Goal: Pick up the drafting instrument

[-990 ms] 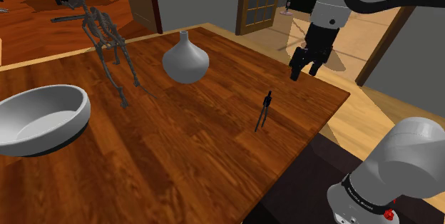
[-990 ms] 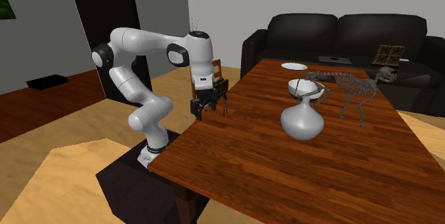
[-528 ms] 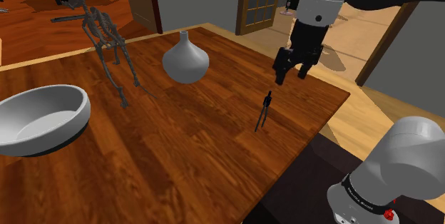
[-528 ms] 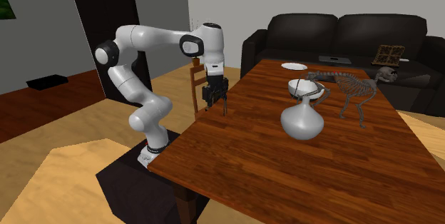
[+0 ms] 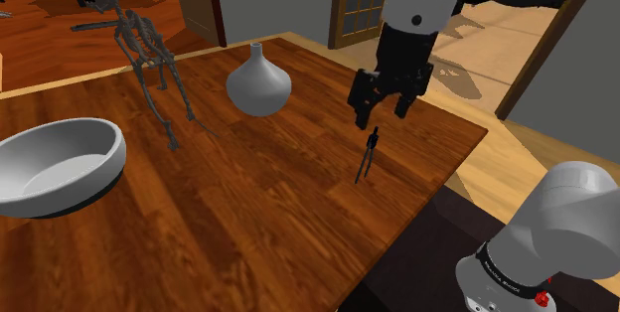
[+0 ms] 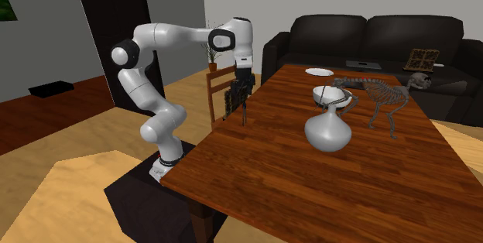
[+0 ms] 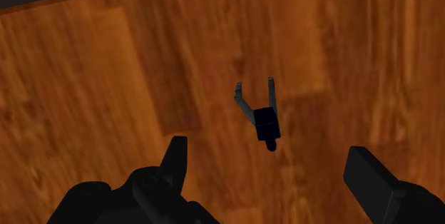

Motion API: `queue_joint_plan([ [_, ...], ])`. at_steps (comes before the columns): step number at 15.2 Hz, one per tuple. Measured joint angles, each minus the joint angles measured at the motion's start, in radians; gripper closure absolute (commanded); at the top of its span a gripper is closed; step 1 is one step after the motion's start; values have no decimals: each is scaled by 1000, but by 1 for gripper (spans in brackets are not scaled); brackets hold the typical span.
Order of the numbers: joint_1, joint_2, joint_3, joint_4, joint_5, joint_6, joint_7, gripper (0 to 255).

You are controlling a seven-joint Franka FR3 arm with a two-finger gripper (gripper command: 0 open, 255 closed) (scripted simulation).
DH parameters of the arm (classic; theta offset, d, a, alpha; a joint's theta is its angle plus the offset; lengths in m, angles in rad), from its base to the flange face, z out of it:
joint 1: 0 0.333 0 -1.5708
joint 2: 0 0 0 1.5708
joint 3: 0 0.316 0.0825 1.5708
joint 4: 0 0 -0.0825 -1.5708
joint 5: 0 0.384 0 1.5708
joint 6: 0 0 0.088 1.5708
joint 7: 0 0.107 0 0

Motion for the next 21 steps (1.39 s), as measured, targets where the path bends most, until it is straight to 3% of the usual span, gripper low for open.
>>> queue_joint_plan([
  [8, 8, -9, 24, -92, 15, 84, 8, 0],
  [9, 8, -9, 24, -95, 16, 88, 8, 255],
  [21, 8, -9, 24, -83, 15, 77, 11, 255],
])
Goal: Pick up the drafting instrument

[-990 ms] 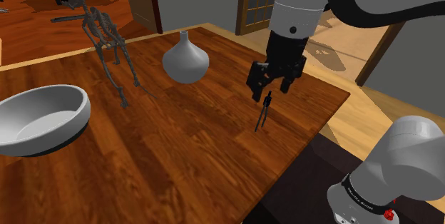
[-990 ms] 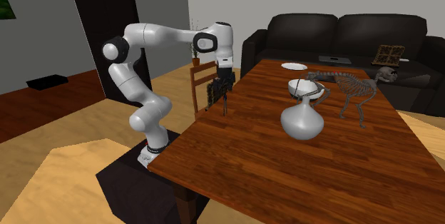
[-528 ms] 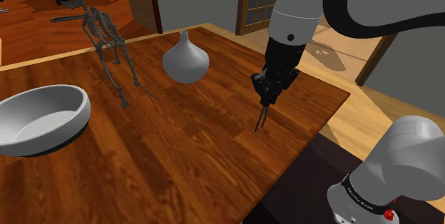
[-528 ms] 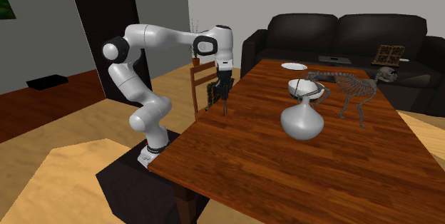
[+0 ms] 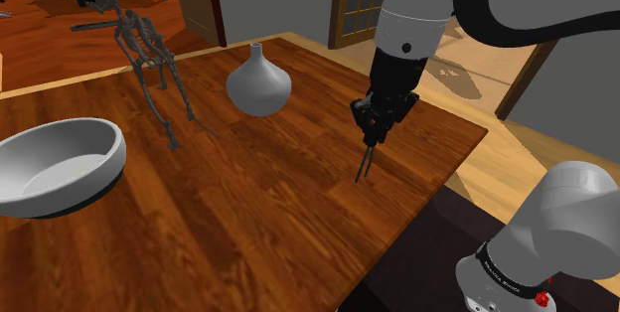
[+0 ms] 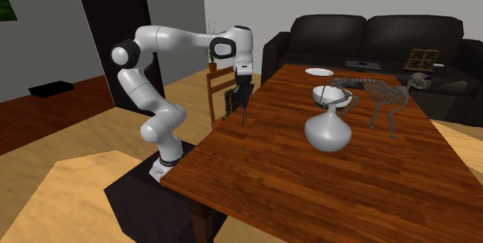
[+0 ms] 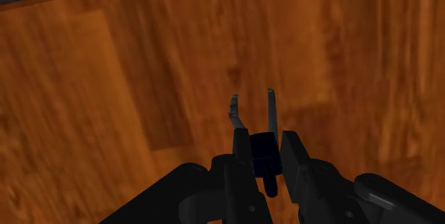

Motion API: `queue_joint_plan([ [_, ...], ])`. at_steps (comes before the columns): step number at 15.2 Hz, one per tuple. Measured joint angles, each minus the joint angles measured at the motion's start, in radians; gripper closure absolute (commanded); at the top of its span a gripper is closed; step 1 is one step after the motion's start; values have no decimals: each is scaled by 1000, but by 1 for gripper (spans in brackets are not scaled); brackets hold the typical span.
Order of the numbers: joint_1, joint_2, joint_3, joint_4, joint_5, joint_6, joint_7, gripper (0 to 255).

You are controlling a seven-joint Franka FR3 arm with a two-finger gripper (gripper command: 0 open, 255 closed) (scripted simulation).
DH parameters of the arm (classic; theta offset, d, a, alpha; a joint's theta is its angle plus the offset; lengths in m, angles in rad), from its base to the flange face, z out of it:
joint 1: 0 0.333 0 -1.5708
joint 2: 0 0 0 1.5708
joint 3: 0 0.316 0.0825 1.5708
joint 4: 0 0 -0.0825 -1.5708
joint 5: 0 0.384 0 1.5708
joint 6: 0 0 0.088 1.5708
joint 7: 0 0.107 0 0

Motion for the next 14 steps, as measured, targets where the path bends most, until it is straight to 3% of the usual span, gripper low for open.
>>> queue_joint_plan([
  [14, -14, 43, -20, 209, -24, -167, 13, 255],
])
